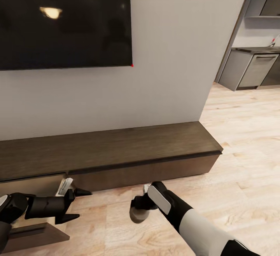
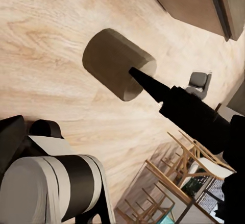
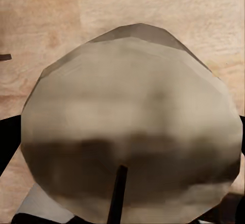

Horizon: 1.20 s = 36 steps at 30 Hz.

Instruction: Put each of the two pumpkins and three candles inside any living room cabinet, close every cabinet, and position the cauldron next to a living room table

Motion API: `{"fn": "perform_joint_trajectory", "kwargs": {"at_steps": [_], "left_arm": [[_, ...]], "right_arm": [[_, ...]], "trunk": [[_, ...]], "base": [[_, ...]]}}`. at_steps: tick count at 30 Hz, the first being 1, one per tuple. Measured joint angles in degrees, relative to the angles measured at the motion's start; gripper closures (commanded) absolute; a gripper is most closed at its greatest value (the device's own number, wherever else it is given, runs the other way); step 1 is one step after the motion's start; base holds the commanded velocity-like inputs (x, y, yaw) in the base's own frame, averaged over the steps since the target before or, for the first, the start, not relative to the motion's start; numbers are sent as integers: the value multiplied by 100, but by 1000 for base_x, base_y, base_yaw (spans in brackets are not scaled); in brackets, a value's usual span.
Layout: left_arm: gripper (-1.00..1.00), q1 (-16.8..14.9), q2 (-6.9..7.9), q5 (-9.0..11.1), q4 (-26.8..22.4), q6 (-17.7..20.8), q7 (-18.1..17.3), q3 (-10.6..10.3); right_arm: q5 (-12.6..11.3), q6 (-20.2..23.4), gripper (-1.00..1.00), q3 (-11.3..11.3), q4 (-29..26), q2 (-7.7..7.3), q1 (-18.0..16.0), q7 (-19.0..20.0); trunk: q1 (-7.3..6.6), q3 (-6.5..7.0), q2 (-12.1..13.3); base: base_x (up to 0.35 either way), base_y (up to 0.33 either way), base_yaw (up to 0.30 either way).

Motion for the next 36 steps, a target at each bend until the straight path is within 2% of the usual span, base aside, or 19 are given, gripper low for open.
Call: {"fn": "perform_joint_trajectory", "kwargs": {"at_steps": [3, 5, 7, 10, 12, 14, 16, 21, 27, 36], "left_arm": [[-100, 0, 45, 0, 0, -7, 0, 48], [-100, 0, 51, 1, 0, -7, 3, 75], [-100, 0, 56, 1, 0, -7, 4, 89], [-100, 0, 61, 1, 1, -7, 4, 98], [-100, 0, 63, 0, 0, -7, 5, 101], [-100, 1, 63, -1, -1, -6, 1, 102], [-100, 0, 69, -1, -1, -4, -1, 102], [-100, 0, 72, -1, -2, -4, -1, 105], [-100, 0, 79, -2, -7, -3, -3, 111], [-100, 0, 82, 0, -16, -5, -4, 111]], "right_arm": [[66, 401, 100, -522, -133, -9, -9, -164], [61, 508, 100, -712, -194, -9, -15, -408], [42, 633, 100, -799, -419, -10, -18, -696], [28, 768, 100, -841, -1089, -7, -21, -1169], [36, 824, 100, -906, -1500, 1, -15, -1718], [-121, 816, 100, -1062, -1644, -8, -12, -2149], [-376, 777, 100, -1177, -1691, -15, -10, -2325], [-494, 764, 100, -1225, -1704, -10, -9, -2419], [-495, 751, 100, -1228, -1694, -8, -12, -2434], [-497, 733, 100, -1220, -1560, 1, -9, -2416]], "trunk": [[0, 1, 0], [0, 1, 0], [0, 1, 0], [0, 1, 0], [-1, 1, 0], [-2, 1, 0], [-3, 1, 0], [-3, 1, 0], [-2, 1, 0], [0, 0, 0]], "base": [[0, 0, 0], [0, 0, 0], [0, 0, 0], [22, 0, 0], [123, 5, 0], [227, 89, 0], [271, 155, 0], [280, 202, 0], [247, 234, 0], [-37, 202, 0]]}}
